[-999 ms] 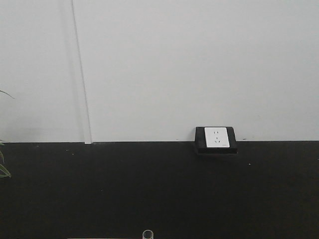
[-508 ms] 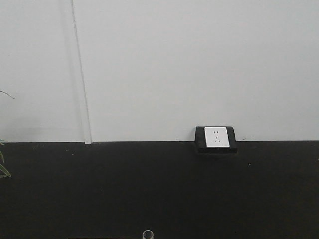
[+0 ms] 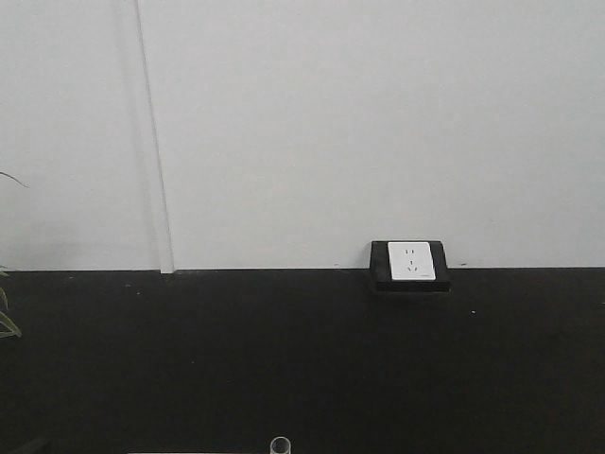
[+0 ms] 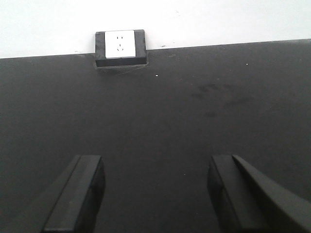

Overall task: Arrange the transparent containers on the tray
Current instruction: 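Move the left gripper down over a clear glass tube in the rack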

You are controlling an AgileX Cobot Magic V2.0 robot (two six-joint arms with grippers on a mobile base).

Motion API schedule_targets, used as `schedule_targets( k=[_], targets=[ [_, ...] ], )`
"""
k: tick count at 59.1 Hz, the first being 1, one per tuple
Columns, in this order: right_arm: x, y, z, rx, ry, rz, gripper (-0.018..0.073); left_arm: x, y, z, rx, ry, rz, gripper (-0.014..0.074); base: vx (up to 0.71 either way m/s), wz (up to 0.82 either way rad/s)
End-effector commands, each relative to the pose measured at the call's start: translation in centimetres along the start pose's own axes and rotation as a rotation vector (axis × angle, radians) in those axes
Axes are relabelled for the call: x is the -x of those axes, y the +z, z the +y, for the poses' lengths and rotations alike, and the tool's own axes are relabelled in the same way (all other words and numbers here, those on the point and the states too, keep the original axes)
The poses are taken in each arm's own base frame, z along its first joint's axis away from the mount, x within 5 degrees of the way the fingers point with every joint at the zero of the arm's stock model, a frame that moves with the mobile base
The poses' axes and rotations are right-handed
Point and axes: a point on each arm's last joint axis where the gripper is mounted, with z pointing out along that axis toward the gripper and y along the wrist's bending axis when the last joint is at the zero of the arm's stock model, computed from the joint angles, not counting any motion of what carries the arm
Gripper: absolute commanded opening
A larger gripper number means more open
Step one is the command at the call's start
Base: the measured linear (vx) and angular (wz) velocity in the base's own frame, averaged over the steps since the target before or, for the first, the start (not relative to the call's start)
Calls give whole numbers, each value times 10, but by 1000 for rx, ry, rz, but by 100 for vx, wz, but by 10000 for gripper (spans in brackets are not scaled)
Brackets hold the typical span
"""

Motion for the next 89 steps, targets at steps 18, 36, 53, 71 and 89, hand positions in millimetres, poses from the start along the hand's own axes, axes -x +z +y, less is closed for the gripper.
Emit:
schedule_targets(
  k=[18,36,53,71,89],
  targets=[
    [17,-3,1,9,-17,-101,523,28,-6,6,58,-192,-225,454,0,0],
    [17,-3,1,9,-17,-101,523,27,-5,-13,-23,-103,-208,454,0,0],
    [17,-3,1,9,-17,-101,523,-13,11,-14,-34,-142,-125,454,0,0],
    [17,-3,1,9,-17,-101,523,-42,17,-13,-52,-97,-141,454,0,0],
    [17,-3,1,9,-17,-101,523,-50,20,-27,-197,112,-286,454,0,0]
  ],
)
